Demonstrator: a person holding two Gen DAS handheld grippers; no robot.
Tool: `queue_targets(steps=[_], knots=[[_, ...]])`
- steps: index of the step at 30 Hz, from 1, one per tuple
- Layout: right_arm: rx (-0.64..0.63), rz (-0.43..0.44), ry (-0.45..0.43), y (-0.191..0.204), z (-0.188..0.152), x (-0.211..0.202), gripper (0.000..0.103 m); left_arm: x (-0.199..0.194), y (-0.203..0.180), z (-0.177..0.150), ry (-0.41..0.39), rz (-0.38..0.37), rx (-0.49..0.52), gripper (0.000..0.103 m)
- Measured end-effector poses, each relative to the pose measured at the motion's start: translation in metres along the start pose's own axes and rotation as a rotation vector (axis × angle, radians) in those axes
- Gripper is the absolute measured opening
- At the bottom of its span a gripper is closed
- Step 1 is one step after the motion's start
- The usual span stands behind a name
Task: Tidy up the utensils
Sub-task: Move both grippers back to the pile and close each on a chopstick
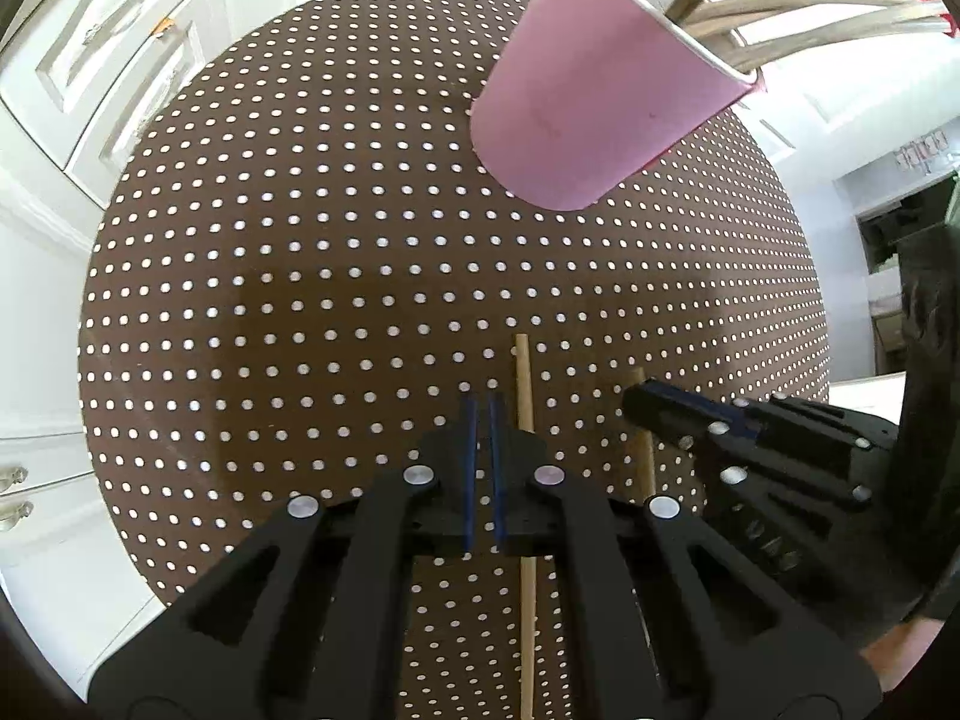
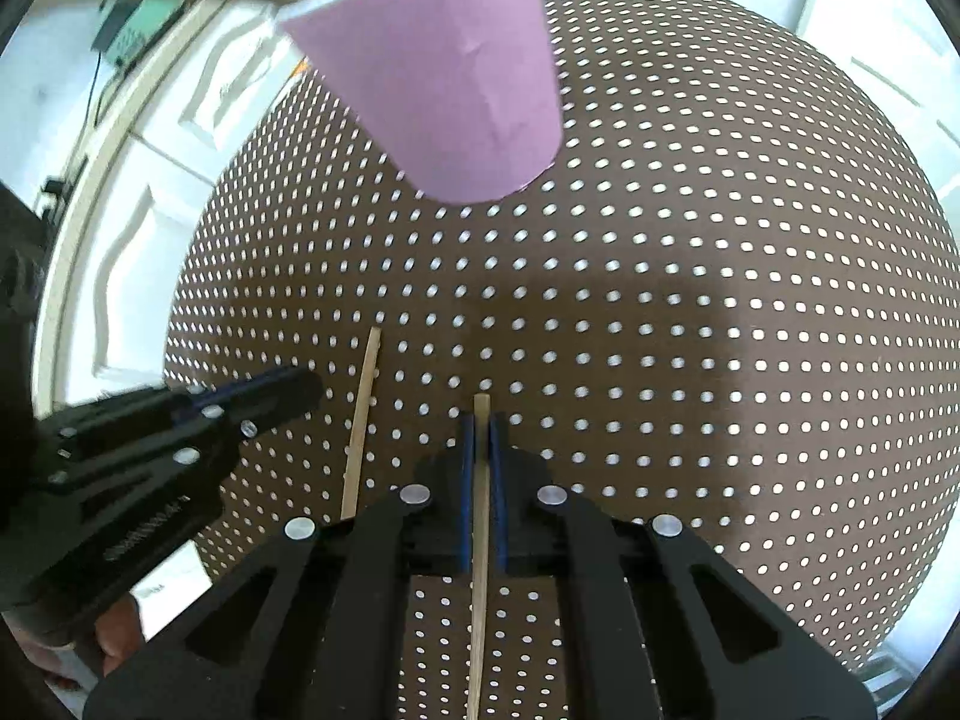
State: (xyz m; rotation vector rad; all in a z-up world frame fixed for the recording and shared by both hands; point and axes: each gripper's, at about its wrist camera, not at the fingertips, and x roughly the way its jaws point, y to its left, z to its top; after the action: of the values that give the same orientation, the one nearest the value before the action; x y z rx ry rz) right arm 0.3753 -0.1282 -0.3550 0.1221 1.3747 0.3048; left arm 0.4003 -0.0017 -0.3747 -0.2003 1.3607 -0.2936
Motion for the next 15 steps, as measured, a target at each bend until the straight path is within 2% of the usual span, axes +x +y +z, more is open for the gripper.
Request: queue_targets(steps=[1, 2, 3, 4, 8, 9, 11, 13, 14, 15], knots=[[0.008, 0.006, -0.004, -0.004, 0.002, -0.004, 0.004, 0.004, 0.000, 0.002, 0.002, 0.004, 0.002, 0.020], [0.014, 0.011, -0.008, -0.008, 0.003, -0.009, 0.004, 0.008, -0.003, 0.004, 0.001, 0.007, 0.001, 0.051], [0.021, 0.016, -0.015, -0.011, 0.004, -0.012, 0.004, 0.006, -0.005, 0.004, -0.018, 0.012, -0.001, 0.061], [0.025, 0.021, -0.018, -0.013, 0.004, -0.014, 0.004, 0.007, -0.008, 0.005, -0.032, 0.015, 0.003, 0.061], [0.044, 0.045, -0.029, -0.019, 0.004, -0.021, 0.004, 0.021, -0.019, 0.010, 0.004, 0.052, 0.041, 0.060], [0.044, 0.051, -0.033, -0.020, 0.004, -0.022, 0.004, 0.026, -0.022, 0.011, 0.018, 0.069, 0.056, 0.053], [0.042, 0.057, -0.038, -0.026, 0.003, -0.030, 0.004, 0.032, -0.029, 0.013, 0.023, 0.108, 0.079, 0.050], [0.041, 0.064, -0.043, -0.028, 0.002, -0.033, 0.004, 0.036, -0.037, 0.016, 0.022, 0.161, 0.106, 0.043], [0.041, 0.066, -0.045, -0.032, 0.001, -0.039, 0.004, 0.039, -0.040, 0.018, 0.024, 0.190, 0.117, 0.032], [0.042, 0.070, -0.049, -0.034, 0.002, -0.041, 0.004, 0.040, -0.043, 0.019, 0.019, 0.206, 0.126, 0.027]])
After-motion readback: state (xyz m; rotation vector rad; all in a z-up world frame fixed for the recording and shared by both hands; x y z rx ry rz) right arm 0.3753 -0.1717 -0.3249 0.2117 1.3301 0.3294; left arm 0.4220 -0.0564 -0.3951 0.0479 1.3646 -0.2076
